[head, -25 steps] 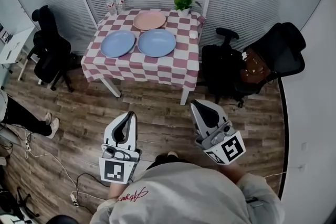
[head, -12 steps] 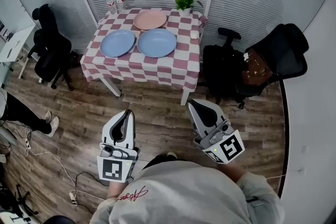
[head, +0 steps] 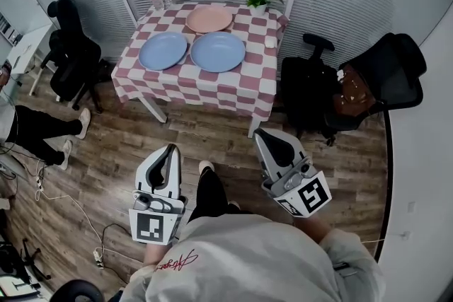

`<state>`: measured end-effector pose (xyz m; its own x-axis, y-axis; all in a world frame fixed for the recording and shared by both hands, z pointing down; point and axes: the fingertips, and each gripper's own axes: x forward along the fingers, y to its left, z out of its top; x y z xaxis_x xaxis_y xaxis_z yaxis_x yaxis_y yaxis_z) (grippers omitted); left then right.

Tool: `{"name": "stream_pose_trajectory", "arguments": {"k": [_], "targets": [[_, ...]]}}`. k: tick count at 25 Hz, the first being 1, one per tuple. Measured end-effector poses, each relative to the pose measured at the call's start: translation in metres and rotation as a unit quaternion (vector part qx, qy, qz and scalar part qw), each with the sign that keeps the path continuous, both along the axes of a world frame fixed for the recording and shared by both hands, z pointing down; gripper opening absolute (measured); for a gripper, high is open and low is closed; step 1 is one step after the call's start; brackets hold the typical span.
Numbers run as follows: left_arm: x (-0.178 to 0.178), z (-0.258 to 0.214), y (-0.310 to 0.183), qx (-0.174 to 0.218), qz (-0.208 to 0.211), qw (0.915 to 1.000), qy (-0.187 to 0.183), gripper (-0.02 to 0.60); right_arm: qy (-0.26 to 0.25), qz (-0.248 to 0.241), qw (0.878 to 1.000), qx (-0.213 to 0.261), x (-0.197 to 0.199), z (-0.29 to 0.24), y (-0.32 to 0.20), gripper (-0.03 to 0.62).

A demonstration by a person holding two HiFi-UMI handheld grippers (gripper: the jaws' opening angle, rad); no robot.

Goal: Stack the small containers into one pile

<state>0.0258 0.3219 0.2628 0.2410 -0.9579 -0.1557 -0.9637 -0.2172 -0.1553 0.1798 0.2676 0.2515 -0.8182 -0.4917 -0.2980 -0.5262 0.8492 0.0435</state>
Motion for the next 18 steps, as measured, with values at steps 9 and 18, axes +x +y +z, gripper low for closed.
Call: {"name": "stream_pose_trajectory", "arguments": {"k": [9,18], "targets": [[-0.033,0.003,-0.049,0.001,0.010,0.9999,-0.002,0.020,0.005,0.006,1.000,0.006,-0.032,0.000,-0.042,0.011],[-0.073,-0.003,-0.123,0.020,0.026,0.9995,-0.001,0.020,0.006,0.023,1.000,0.012,-0.073,-0.001,-0.110,0.011]]}}
